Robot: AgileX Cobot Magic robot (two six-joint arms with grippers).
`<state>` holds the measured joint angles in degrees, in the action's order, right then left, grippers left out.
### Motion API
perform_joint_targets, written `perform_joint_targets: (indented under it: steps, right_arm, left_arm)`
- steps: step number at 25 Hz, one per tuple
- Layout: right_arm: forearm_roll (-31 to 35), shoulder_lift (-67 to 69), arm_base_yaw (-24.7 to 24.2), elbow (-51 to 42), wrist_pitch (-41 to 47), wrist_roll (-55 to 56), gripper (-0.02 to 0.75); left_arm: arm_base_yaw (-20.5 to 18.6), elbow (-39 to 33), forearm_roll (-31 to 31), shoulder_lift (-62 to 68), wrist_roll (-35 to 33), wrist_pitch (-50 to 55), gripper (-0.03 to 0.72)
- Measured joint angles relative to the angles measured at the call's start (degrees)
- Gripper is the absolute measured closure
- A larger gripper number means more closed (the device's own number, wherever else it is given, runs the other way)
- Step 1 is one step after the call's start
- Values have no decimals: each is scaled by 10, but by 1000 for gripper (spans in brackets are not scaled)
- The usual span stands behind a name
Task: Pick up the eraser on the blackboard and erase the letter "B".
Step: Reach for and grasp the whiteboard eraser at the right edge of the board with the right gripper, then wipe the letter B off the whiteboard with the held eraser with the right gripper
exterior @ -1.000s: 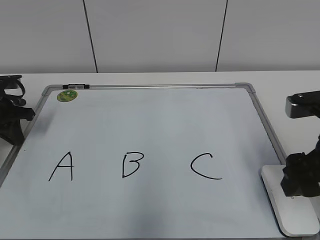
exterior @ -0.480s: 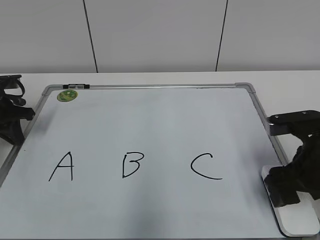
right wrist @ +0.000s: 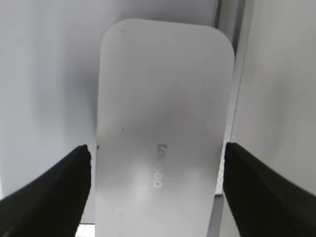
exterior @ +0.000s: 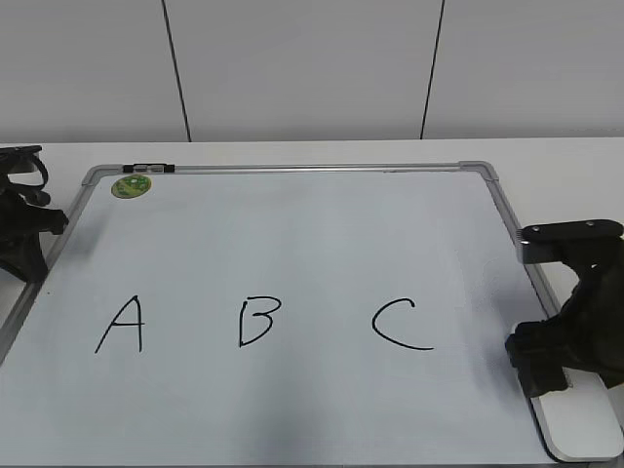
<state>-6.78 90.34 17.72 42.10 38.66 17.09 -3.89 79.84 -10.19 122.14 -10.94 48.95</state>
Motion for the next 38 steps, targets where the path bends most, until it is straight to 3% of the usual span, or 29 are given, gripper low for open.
perform_joint_targets:
  steps: [15, 24, 33, 38]
  right_arm:
    - [-4, 24, -2, 0, -6, 10, 121]
    - [-2, 31, -2, 13, 7, 13, 206]
    - [-26, 11, -2, 99, 103, -4, 207]
    - [28, 8, 7, 176, 136, -77, 207]
  left_arm:
    - [0, 0, -3, 0, 0, 0, 662]
    - [0, 0, -4, 0, 0, 0, 662]
    - [0, 0, -8, 0, 0, 0, 662]
    - [0, 0, -11, 0, 0, 0, 662]
